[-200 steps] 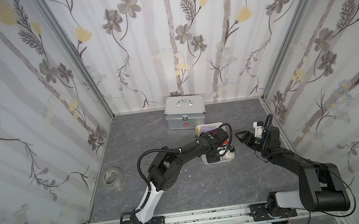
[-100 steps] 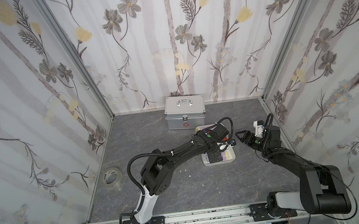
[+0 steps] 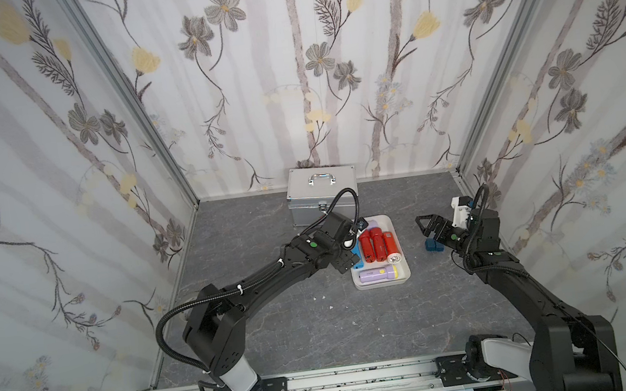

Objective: Put the flashlights into the storage boxes
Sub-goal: Reset both arms

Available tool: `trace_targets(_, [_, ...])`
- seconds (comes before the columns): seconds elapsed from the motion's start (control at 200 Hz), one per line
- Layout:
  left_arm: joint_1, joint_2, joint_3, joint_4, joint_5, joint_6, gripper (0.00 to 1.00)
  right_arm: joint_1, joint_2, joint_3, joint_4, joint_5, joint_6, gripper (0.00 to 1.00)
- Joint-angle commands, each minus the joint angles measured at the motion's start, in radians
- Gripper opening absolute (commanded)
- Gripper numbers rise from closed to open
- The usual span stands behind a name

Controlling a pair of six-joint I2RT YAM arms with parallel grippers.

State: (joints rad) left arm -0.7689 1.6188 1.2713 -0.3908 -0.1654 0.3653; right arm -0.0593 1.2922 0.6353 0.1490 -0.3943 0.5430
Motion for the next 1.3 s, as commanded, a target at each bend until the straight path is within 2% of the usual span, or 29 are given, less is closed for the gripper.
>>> trace_targets(0.0, [0.088,-0.076,-0.052,0.096,0.003,-0.204,1.00,-0.002,-0.058,0.012,-0.034,0.180,-0.050,1.00])
trace_targets(0.06, [0.145,-0.122,-0.094,0.110,-0.003,-0.255,1.00,-0.002,-0.103,0.002,-0.038,0.279,-0.055,1.00])
trace_targets(0.16, [0.210,-0.200,-0.191,0.174,-0.130,-0.310,1.00,-0.004,-0.179,-0.051,0.021,0.373,-0.088,1.00])
trace_targets(0.275, [0.276,-0.287,-0.324,0.280,-0.305,-0.334,1.00,-0.004,-0.279,-0.185,0.193,0.432,-0.128,1.00])
trace_targets(0.34, [0.320,-0.339,-0.426,0.390,-0.351,-0.327,1.00,-0.004,-0.339,-0.298,0.330,0.457,-0.129,1.00])
trace_targets(0.445, [0.386,-0.428,-0.603,0.589,-0.280,-0.252,1.00,-0.004,-0.421,-0.442,0.491,0.497,-0.139,1.00])
trace_targets(0.545, [0.443,-0.473,-0.728,0.743,-0.229,-0.213,1.00,-0.004,-0.430,-0.460,0.481,0.542,-0.167,1.00])
trace_targets(0.635, [0.517,-0.476,-0.772,0.789,-0.153,-0.225,1.00,-0.004,-0.390,-0.446,0.462,0.601,-0.204,1.00])
trace_targets(0.765, [0.586,-0.432,-0.820,0.889,-0.118,-0.259,1.00,-0.005,-0.304,-0.483,0.596,0.696,-0.281,1.00])
trace_targets(0.874, [0.622,-0.383,-0.854,0.998,-0.062,-0.302,1.00,-0.005,-0.228,-0.528,0.758,0.708,-0.343,1.00])
trace_targets(0.979, [0.635,-0.307,-0.872,1.092,-0.047,-0.289,1.00,-0.005,-0.159,-0.525,0.817,0.719,-0.359,1.00])
trace_targets(1.164, [0.698,-0.186,-0.904,1.239,-0.019,-0.344,1.00,-0.005,-0.126,-0.505,0.834,0.710,-0.387,1.00])
trace_targets(1.294, [0.728,-0.093,-0.938,1.377,-0.008,-0.381,1.00,-0.005,-0.087,-0.535,0.970,0.633,-0.388,1.00])
